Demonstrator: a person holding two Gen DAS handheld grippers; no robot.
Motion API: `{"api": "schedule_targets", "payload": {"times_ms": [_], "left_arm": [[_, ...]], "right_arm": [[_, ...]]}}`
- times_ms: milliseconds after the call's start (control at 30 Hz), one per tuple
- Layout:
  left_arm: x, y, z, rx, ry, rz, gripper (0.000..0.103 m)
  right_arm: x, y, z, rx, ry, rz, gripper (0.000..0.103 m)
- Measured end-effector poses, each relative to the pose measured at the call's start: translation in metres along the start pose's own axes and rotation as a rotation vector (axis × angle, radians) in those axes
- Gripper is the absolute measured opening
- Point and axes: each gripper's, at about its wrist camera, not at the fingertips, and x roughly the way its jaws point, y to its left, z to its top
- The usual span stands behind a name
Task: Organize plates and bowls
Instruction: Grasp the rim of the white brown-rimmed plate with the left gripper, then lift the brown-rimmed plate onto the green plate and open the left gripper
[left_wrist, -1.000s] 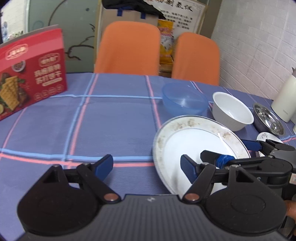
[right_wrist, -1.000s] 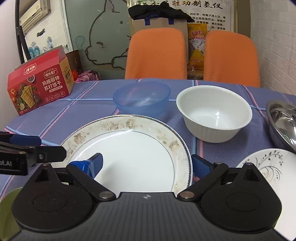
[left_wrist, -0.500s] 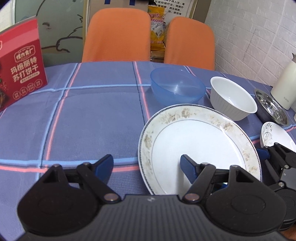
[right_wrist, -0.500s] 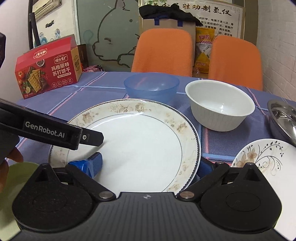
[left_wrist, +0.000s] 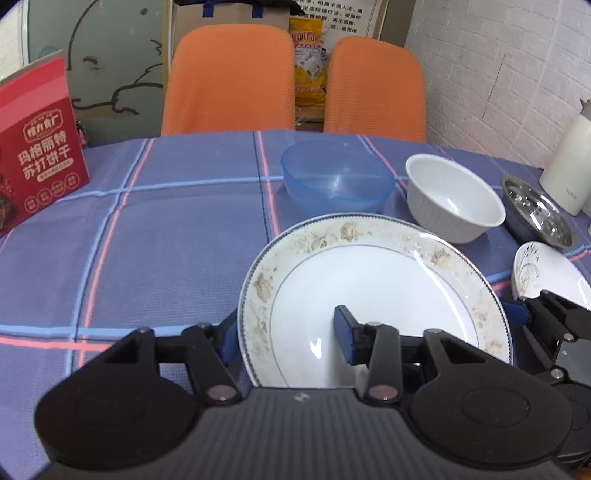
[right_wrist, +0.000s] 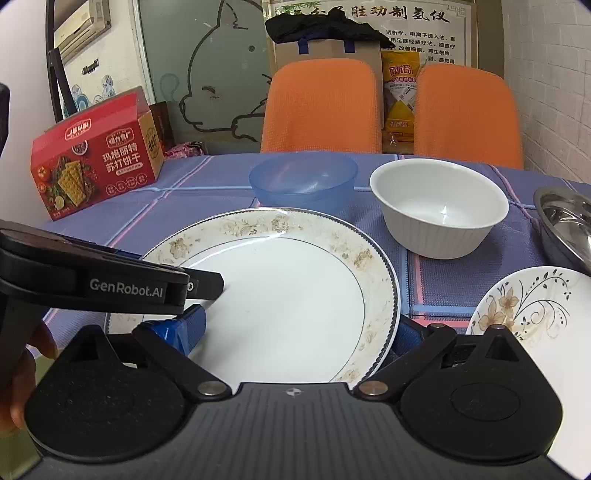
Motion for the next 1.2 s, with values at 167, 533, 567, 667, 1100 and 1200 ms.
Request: {"api": "schedule_targets", "payload": {"times_ms": [167, 533, 567, 667, 1100, 1200], "left_arm": [[-0.024, -0.007, 0.010, 0.012, -0.066, 0.008, 0.038], [-0.097, -0.012, -0.012, 0.019, -0.140, 0.004, 0.038], [-0.104, -0.012, -0.018, 0.019, -0.144, 0.009, 0.038], [-0.126, -0.009, -0.039, 0.007, -0.150, 0.035, 0.039], [-0.149, 0.014, -0.124, -0.085, -0.065, 0.066, 0.041], [-0.141, 0.016, -0.129, -0.085, -0.059, 0.083, 0.042]], "right_arm": [[-0.020, 0.010, 0.008, -0.041, -0.066, -0.029, 0.089], [-0.081, 0.034, 0.003, -0.044, -0.137, -0.004, 0.089], [-0.087, 0.039, -0.001, -0.043, -0.140, 0.003, 0.089], [-0.100, 0.055, -0.015, -0.053, -0.134, 0.028, 0.089], [-0.113, 0.094, -0.071, -0.019, -0.043, 0.100, 0.089], [-0.106, 0.096, -0.077, -0.027, -0.015, 0.103, 0.089]]}}
